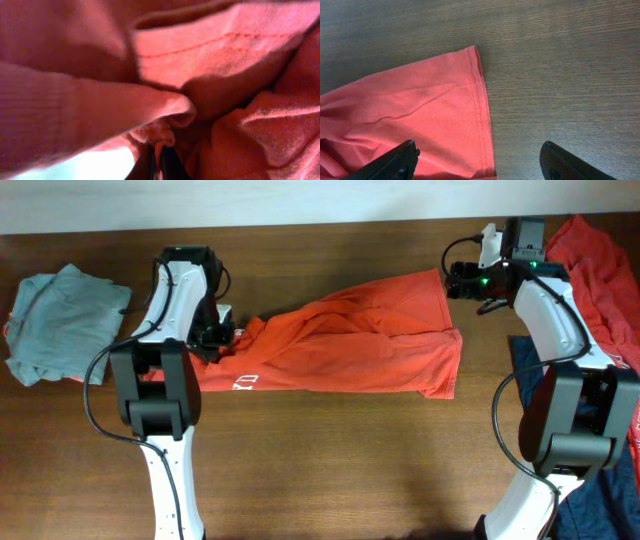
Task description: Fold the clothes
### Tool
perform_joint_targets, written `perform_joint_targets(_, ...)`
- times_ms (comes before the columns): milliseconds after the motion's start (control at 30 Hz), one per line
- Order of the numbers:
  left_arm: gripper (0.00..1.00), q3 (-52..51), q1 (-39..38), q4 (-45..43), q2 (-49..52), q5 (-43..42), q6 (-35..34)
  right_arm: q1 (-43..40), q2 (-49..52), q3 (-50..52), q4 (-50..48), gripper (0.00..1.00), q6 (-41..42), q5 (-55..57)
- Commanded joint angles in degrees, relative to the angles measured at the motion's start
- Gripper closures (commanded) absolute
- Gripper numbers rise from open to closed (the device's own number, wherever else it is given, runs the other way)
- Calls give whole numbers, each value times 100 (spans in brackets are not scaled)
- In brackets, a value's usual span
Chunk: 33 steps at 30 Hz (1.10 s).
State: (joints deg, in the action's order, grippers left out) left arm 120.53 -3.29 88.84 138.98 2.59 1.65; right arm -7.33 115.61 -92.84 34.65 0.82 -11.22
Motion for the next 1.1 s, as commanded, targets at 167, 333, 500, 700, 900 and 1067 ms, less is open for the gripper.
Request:
perform_joint_targets(167, 82, 1423, -125, -275, -540, -186, 251, 57, 4, -103, -17, 17, -39, 70)
perform_joint_targets(333, 73, 1397, -245, -402, -380, -481, 560, 57, 4, -103, -15, 17, -39, 68)
perform_joint_targets(500, 81, 1375, -251, -249, -92, -446, 575, 57, 4, -103, -11, 17, -39, 68)
perform_joint_targets(700, 83, 1375, 90, -337, 140, -385, 507, 57, 4, -103, -17, 17, -42, 70)
perform_joint_targets(900, 83, 1375, 271, -553, 160, -131, 511, 57, 4, -103, -17, 17, -42, 70)
perform_joint_targets(1067, 83, 1375, 98, -688, 168, -136, 577, 57, 4, -103, -20, 16, -44, 72)
